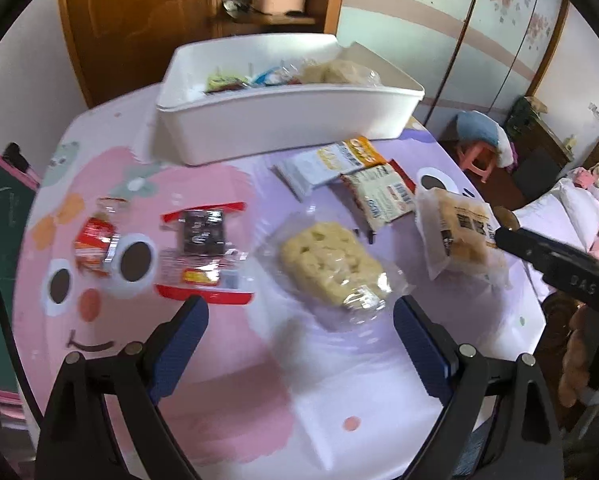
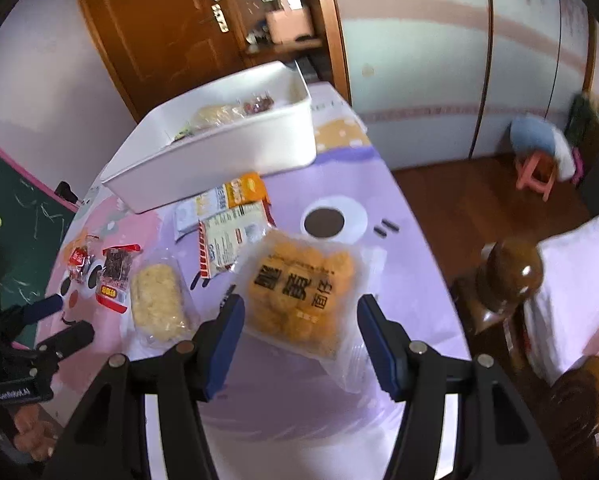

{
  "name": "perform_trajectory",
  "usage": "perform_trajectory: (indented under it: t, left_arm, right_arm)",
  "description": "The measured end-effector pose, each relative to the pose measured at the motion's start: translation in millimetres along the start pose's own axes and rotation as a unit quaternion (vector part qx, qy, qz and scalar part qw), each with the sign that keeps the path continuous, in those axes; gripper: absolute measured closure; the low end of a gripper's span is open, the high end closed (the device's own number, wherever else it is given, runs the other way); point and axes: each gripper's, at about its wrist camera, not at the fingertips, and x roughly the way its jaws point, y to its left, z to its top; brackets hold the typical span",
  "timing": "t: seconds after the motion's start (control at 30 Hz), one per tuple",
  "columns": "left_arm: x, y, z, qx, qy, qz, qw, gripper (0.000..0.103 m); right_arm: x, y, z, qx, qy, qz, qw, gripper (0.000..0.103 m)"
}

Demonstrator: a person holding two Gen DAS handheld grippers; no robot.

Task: Organize snacks
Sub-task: 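Withdraw both tools from the basket toward the remaining snacks, then grasp the puffed-cake bag with the left gripper while the right grasps the orange-printed cake bag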

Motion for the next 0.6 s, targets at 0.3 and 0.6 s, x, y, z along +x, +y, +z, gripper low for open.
perform_trajectory:
  t: [0.3, 0.6]
  left_arm:
    - [56.5, -12.4, 28.9, -0.055, 0.054, -0.011, 0.9969, 0.01]
    - [97.1, -24.5, 35.0, -0.06, 0.091, 0.03, 0.9936, 0.01]
  right_arm:
    - [26.7, -20.6, 4.4, 0.075, 0.031, 0.024, 0.996, 0.044]
    - [38.7, -3.7, 22.1, 0.066, 0.033, 0.01, 0.997, 0.023]
